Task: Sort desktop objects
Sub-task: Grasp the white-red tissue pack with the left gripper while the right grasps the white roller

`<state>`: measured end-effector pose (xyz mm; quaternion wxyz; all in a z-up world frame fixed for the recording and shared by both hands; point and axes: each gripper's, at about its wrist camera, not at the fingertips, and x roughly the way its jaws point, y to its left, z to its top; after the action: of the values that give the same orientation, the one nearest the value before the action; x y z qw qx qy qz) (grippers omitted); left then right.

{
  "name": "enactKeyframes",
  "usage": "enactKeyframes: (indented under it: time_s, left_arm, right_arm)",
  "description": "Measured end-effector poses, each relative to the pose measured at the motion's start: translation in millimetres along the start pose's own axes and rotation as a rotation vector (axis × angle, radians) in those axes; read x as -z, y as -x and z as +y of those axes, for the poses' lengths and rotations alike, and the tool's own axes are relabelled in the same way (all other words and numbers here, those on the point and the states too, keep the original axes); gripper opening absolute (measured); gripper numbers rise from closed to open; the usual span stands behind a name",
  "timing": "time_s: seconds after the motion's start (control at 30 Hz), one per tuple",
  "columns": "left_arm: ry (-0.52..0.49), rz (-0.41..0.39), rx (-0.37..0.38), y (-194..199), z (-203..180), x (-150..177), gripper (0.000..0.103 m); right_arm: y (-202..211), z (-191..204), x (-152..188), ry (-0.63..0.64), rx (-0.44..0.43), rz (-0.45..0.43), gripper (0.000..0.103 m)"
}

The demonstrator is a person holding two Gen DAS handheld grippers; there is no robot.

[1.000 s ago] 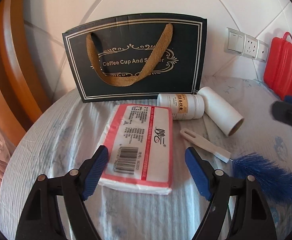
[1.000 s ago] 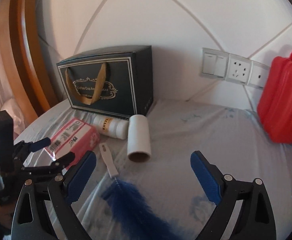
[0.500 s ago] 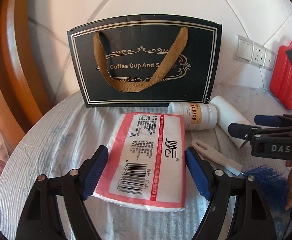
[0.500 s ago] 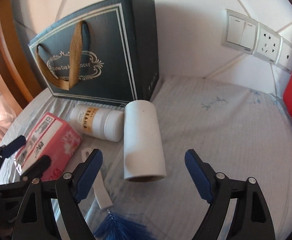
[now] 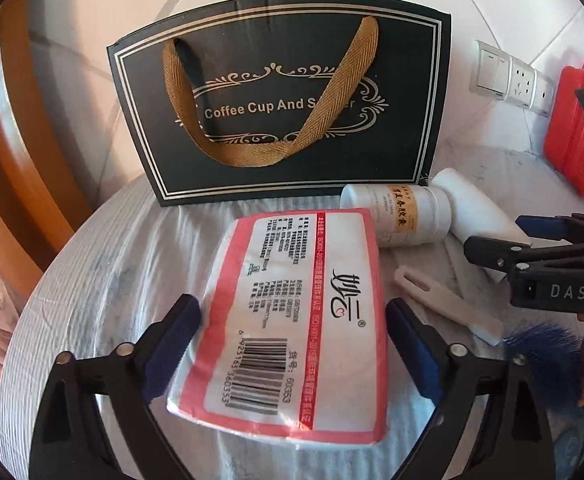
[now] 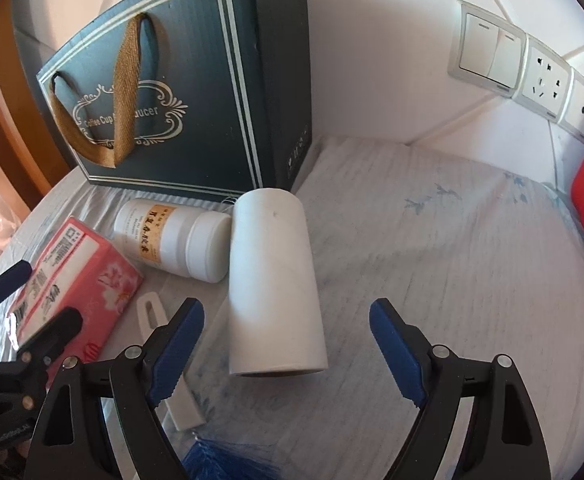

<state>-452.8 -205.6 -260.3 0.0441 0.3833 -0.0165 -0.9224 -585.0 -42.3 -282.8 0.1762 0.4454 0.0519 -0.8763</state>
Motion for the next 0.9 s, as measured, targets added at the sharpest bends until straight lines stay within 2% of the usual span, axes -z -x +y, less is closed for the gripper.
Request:
enactKeyframes:
  time_s: [0.2,0.27,0.4,0.53,0.63,0.7,0.73,0.77,0.8,0.9]
  left_arm:
    - [0.033,-0.013,-0.007,-1,5,1,0.101]
    - [0.039,-0.045,-0.004,5,6,1,0.102]
    - [0.085,0.008,0.030,-8,12,0,0.102]
    - [0.079,0.052,0.020,-17,8,0,0.102]
    - [0.089,0.079,0.029,-23,8,0,0.101]
    - [0.097,0.080,0.042,-22,9,1,0.098]
    - [0.095,0.078,0.045,-22,8,0,0.093]
    - [0.090,0.077,0.052,-22,6,0,0.090]
    - [0.085,0.077,0.049,-22,4,0,0.090]
    - [0.094,0.069,0.056,-20,4,0,0.087]
  right_arm:
    - [-5,7,-5,0.033,0.013,0.003,0.088]
    - [-7,9,-7,0.038,0.018,0.009,0.090]
    - [-13,9,-8,0.037,0.022,0.026,0.091]
    - [-16,10,-6,0.047,0.010,0.037,0.091]
    - [-19,10,-6,0.040,0.001,0.053,0.081]
    - [-20,10,-5,0.045,0.004,0.057,0.070]
    - [-19,10,-5,0.047,0.008,0.054,0.065]
    - [-17,10,-5,0.051,0.010,0.050,0.050]
    - [-16,9,-6,0.049,-0.001,0.051,0.044]
    - [-15,9,-6,0.048,-0.029,0.061,0.044]
